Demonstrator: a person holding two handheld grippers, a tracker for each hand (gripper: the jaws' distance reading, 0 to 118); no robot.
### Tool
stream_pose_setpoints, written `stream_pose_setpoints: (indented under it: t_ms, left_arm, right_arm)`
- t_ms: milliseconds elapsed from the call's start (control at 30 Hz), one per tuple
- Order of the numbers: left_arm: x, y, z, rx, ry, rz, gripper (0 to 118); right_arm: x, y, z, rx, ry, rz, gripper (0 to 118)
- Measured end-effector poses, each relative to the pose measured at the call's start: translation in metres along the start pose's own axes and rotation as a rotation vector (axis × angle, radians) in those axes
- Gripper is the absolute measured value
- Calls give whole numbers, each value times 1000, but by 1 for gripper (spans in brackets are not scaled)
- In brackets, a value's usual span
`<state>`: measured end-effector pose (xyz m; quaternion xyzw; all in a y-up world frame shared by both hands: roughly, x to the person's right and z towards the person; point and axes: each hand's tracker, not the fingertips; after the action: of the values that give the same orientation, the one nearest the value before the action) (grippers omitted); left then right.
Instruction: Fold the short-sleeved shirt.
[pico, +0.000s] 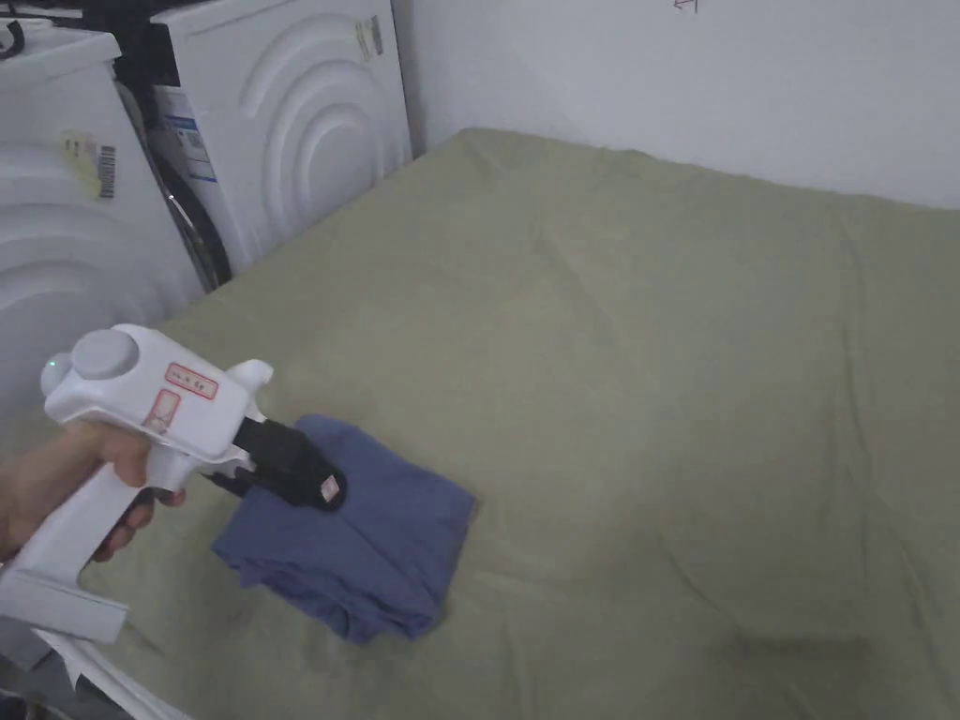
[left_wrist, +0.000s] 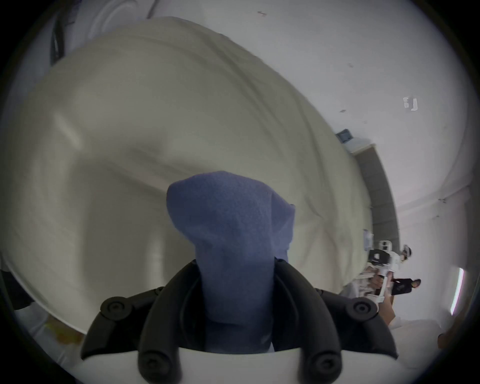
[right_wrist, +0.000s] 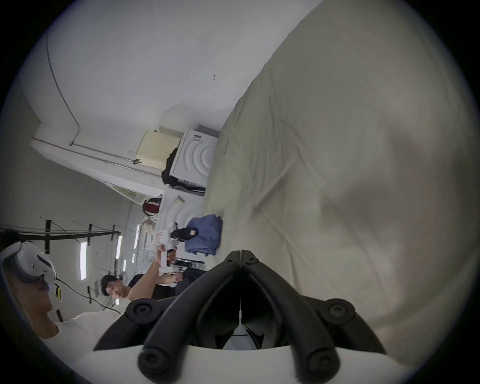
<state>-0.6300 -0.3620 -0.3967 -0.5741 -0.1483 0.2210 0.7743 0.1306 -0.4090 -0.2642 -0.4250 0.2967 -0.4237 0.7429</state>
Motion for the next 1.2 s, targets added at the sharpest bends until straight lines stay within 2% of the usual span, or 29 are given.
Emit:
stream_pose_setpoints:
  t_ms: [167,200,233,267,300,333,367,433,467,500,533,567,633,700,767,900,933,1033,1133,1200]
  left_arm:
    - [-27,24,2,-4,7,27,33]
    - [-48,34,1,-10,5,19,37]
    - [-52,36,1,-16,-14,13,67]
    - [-51,38,1,-7,8,12,102]
    - [-50,37,2,-5,19,22,118]
    - [-40,25,11,86,21,71,114]
    - [-34,28,21,100,76,12,115]
    - [-19,25,35,118,104,39,116]
    - [-33,16,51,140,133,31,116]
    - [-30,11,61,181,162,24,115]
    - [-19,5,70,242,225,32,108]
    - [-7,-5,78,304,228,36,91]
    - [18,-19,79,401,174,0,0]
    - [65,-36,70,537,215,-56,0]
    - [151,-72,48,519,125,-119,0]
    - [268,-106,2,594,118,-273,0]
    - [299,-115,-11,618,122,-293,0]
    - [395,-169,-32,813,199,-412,0]
    - [449,-194,-49,819,81,-386,0]
    - [473,-214,-55,877,81,-410,0]
  right_arm:
    - [8,16,1,22,-39,7,0]
    - [9,18,0,27,-44,2,0]
    - [9,19,0,36,-50,-3,0]
    - [10,19,1,38,-49,-4,0]
    - [10,20,2,41,-48,-3,0]
    - [9,21,3,42,-49,-1,0]
    - [0,19,3,43,-51,10,0]
    - [-5,18,7,42,-52,30,0]
    - [-8,19,10,44,-58,43,0]
    - [-12,18,12,49,-63,63,0]
    - [-17,18,16,61,-71,87,0]
    - [-23,18,21,88,-101,113,0]
    - [-38,16,31,142,-154,154,0]
    - [-57,14,42,196,-242,245,0]
    - [-81,12,53,259,-364,366,0]
    - [-128,2,70,377,-623,578,0]
    - [-139,-2,76,419,-658,626,0]
    - [-158,-9,94,543,-730,691,0]
    - [-176,-24,107,651,-822,799,0]
    - [-182,-34,114,714,-904,866,0]
